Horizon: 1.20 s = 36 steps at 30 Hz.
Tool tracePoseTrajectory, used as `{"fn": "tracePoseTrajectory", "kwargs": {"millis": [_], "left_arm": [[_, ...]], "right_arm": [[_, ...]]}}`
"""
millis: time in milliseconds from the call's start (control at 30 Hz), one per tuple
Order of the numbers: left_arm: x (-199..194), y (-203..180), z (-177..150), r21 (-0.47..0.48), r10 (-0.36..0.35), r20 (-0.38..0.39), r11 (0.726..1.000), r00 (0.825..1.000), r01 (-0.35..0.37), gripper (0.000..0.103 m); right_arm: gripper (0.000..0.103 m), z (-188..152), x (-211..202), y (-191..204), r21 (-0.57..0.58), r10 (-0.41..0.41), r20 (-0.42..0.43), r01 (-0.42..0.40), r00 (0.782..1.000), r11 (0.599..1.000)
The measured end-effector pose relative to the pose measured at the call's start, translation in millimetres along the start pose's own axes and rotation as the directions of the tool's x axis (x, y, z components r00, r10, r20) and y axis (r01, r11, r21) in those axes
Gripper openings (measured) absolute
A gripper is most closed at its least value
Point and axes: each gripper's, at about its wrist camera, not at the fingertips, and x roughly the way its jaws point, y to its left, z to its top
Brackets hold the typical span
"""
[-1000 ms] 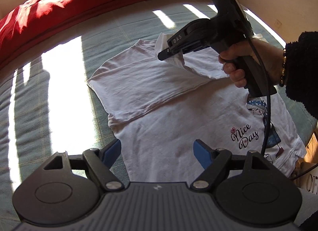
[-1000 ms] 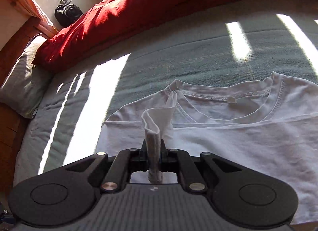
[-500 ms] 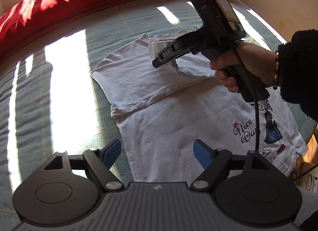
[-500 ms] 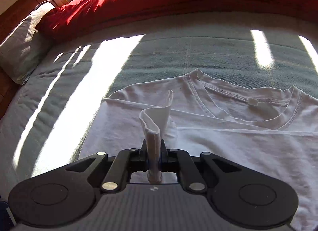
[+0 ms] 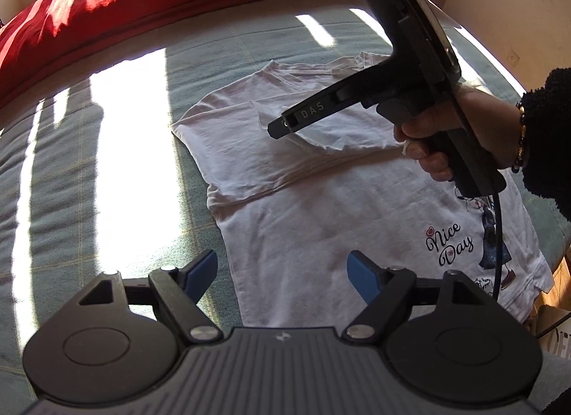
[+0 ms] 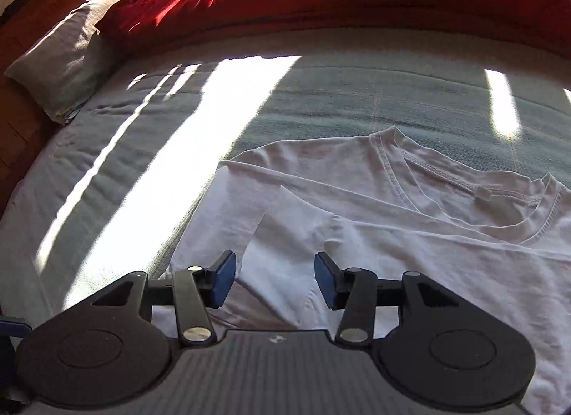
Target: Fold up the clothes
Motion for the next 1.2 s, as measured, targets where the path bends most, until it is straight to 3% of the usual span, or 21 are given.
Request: {"fn": "tracePoseTrajectory", "kwargs": {"millis": [167,400,533,733,867,1033,1100,1200], "left_arm": [[3,-2,3,-0.019,-0.038,0.046,0.999,0.998,0.039,0.08],[39,10,25,-0.226,-0.065,0.033,0.972,0.997,0.071,0.079],[67,7,46,-0.284,-0.06,0.061,0.956,0.996,0.075,0.073],[109,-38,92,-0.19,-0.106,0.126,0.973,0.986,0.129,0.069],[138,-78,111,-0.075,-0.118,0.151,0.989,0.981,0.131,0.069],[173,-84,105,-0.021,-0.019,0.114,1.0,0.993,0.022,0.069],[179,-79,99,0.002,0.024,0.108,1.0,0.994,-0.024,0.075],[176,-73,100,0.029,0.04,0.095,0.999,0.995,-0.043,0.075]], "right_arm": [[0.053,4,-24,-15,0.023,-0.008,0.027,0.007,1.0,1.0],[0.054,-6,-80,-59,0.05,-0.056,0.068,0.053,0.996,0.997],[0.054,-28,-102,-91,0.092,-0.104,0.063,0.098,0.993,0.991],[0.054,-78,-126,-130,0.178,-0.171,0.028,0.163,0.985,0.97],[0.054,-115,-143,-147,0.232,-0.2,0.0,0.195,0.98,0.953],[0.054,-150,-165,-166,0.255,-0.277,-0.005,0.269,0.961,0.929],[0.054,-158,-171,-178,0.263,-0.33,-0.006,0.32,0.944,0.91],[0.054,-168,-177,-195,0.273,-0.402,-0.01,0.39,0.915,0.88]]}}
